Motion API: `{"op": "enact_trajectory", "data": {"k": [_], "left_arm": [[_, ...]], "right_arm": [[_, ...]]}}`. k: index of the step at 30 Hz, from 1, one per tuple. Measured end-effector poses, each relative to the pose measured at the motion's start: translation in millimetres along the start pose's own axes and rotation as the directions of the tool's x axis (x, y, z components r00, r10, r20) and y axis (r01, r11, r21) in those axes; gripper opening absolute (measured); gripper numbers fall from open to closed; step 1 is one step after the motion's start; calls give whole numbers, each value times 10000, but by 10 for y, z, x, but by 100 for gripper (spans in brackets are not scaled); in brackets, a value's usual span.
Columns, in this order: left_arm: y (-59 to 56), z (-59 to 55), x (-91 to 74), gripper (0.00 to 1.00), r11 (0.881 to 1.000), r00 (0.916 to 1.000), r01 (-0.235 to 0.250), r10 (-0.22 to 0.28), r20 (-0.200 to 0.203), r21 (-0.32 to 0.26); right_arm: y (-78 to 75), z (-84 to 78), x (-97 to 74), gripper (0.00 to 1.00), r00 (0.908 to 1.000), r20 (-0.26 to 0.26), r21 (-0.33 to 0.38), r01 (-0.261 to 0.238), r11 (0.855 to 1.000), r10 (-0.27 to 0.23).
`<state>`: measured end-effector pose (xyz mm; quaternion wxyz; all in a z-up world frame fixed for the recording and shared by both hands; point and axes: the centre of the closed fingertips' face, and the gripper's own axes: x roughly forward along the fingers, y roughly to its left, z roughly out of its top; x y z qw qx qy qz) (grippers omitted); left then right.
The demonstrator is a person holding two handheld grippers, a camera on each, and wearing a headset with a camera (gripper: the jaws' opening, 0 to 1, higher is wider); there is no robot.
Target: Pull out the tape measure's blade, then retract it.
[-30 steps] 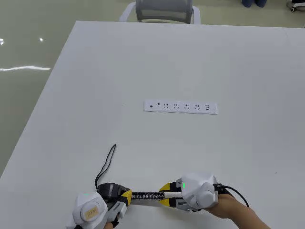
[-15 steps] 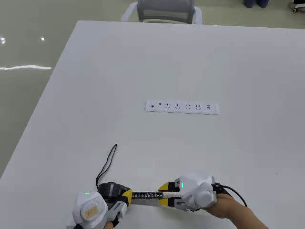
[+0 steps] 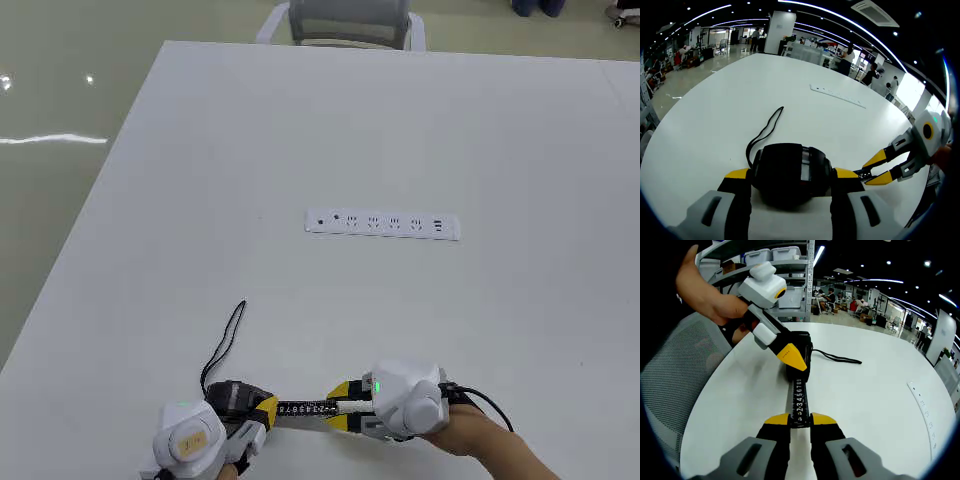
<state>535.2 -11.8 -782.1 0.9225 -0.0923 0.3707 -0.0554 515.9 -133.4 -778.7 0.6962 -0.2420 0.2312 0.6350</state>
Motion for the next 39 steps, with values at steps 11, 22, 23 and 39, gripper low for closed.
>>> {"op": "enact_trajectory", "data": {"k": [11,22,23,39], "left_arm": [[4,-9,5,61,10000,10000,50,-50,-18,71],[4,-10,-3,61,9999,9999,125,-124,-42,106],[4,-11,-4,61,9999,9999,132,-132,-44,111],[7,-11,-2,61,9998,9998,197,-196,-54,33]], "right_arm": [[13,14,50,13,10000,-2,50,-48,10000,48],[26,54,122,14,9999,60,116,-92,9999,92],[27,55,130,14,9999,63,124,-98,9999,98],[30,102,215,13,9999,81,150,-86,9999,84]]}}
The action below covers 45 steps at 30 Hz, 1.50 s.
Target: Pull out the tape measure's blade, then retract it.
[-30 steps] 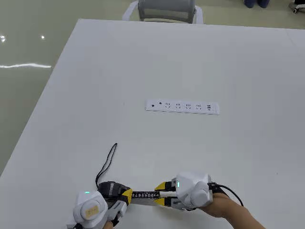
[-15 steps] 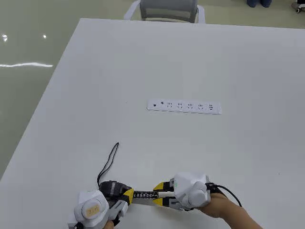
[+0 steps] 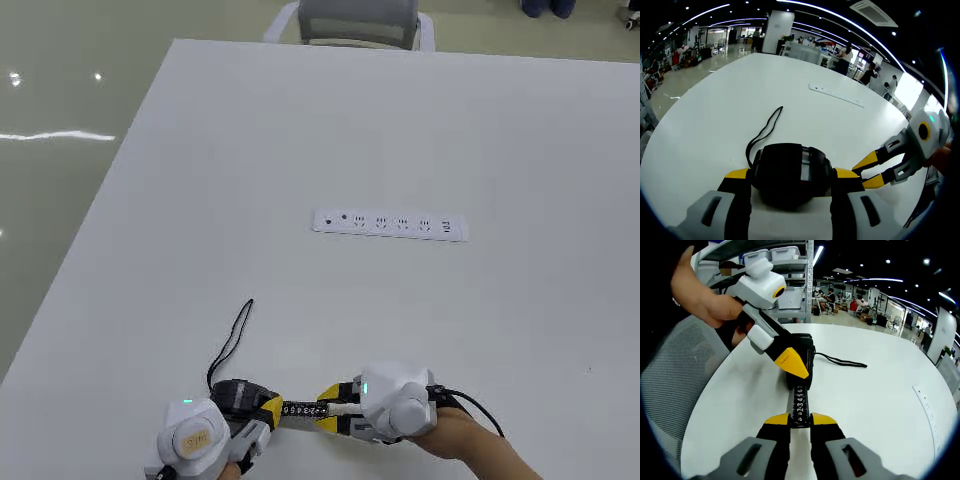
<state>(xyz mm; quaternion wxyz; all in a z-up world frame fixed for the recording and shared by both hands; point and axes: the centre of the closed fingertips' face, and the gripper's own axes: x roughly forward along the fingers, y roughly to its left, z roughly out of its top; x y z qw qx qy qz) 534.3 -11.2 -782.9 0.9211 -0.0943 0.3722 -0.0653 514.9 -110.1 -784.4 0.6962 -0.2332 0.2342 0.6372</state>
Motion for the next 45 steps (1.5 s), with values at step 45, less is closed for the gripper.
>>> {"op": "enact_trajectory", "data": {"k": [45], "left_arm": [[40,16,-16,61,9997,9999,171,-171,2,-156]], "right_arm": [[-2,66,103,13,10000,-33,-104,-22,9999,22]]}}
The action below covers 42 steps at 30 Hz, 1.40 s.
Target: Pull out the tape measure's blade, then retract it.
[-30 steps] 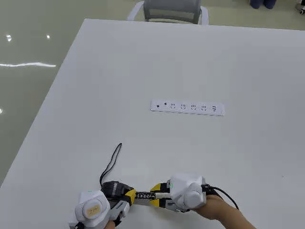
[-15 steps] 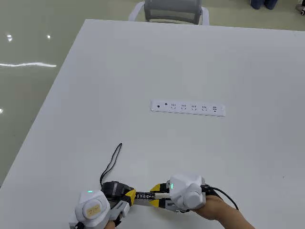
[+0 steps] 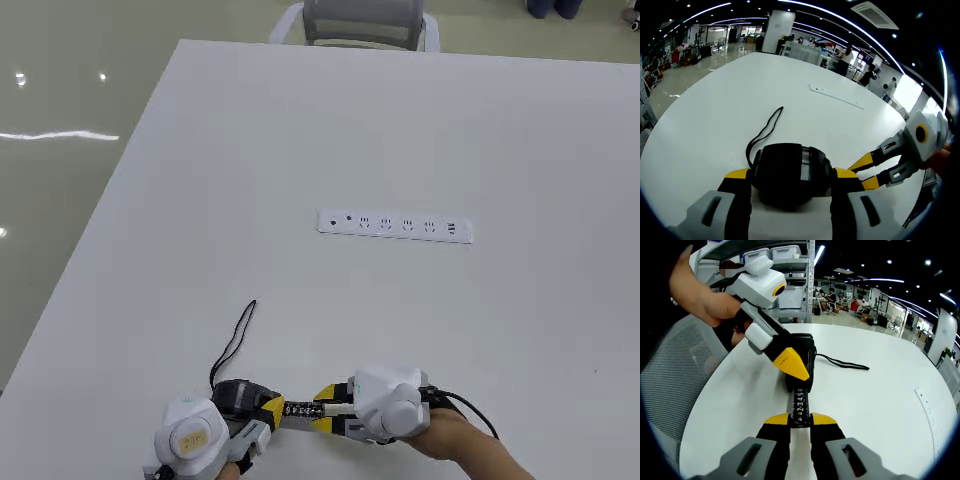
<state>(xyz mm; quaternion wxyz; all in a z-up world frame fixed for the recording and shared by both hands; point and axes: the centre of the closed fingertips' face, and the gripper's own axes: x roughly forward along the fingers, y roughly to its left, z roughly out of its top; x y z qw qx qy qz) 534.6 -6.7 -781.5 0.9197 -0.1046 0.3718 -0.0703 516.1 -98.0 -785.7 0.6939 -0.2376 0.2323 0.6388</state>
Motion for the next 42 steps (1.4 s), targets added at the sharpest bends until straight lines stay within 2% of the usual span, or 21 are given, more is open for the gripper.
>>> {"op": "enact_trajectory", "data": {"k": [42], "left_arm": [[37,3,-2,61,9998,9999,110,-109,18,-149]], "right_arm": [[-1,110,185,14,9999,105,-38,-64,10000,64]]}}
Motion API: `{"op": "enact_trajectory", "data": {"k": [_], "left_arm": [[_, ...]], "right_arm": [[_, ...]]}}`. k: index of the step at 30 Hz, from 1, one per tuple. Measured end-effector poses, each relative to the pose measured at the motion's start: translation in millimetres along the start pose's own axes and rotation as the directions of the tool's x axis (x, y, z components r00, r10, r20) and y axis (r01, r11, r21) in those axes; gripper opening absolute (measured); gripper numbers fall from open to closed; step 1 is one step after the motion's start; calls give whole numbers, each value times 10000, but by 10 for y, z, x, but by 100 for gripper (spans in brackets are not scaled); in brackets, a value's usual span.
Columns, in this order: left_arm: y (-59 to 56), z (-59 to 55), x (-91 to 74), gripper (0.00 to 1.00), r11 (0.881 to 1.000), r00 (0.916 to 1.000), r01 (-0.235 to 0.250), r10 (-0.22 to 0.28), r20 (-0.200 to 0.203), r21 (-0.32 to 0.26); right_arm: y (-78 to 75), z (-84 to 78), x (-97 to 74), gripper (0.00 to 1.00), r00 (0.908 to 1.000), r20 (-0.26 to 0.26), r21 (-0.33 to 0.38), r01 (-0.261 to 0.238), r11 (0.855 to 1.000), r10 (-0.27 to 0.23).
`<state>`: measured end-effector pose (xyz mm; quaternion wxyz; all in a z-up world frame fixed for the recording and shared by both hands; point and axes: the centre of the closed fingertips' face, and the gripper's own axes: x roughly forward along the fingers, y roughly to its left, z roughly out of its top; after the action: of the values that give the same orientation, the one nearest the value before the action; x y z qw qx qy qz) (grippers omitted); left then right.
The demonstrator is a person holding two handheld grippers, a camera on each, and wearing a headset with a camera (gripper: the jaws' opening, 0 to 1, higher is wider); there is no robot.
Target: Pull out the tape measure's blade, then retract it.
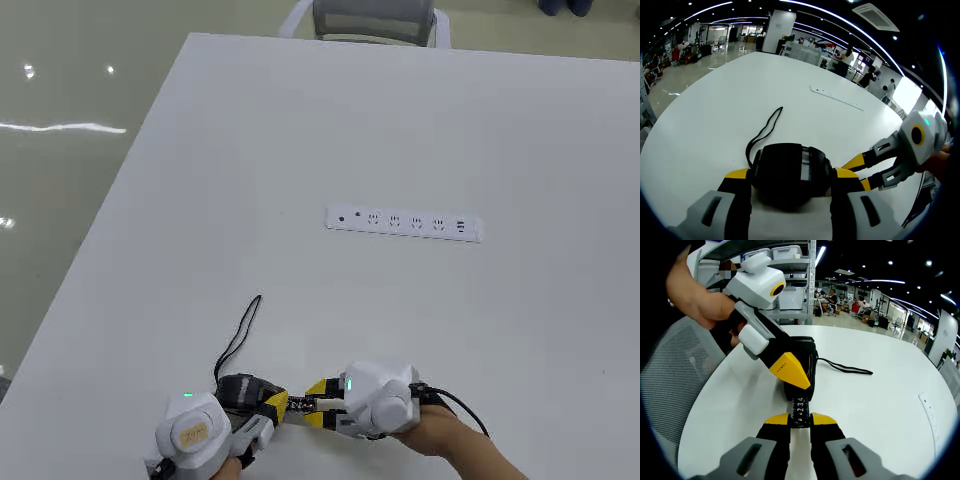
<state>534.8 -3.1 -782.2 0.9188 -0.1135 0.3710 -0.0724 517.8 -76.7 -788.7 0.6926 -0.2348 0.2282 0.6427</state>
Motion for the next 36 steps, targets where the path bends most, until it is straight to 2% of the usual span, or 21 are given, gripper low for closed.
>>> {"op": "enact_trajectory", "data": {"k": [36], "left_arm": [[43,-5,-16,61,10000,10000,-26,26,17,-39]], "right_arm": [[-4,84,162,13,10000,-1,-39,-45,10000,45]]}}
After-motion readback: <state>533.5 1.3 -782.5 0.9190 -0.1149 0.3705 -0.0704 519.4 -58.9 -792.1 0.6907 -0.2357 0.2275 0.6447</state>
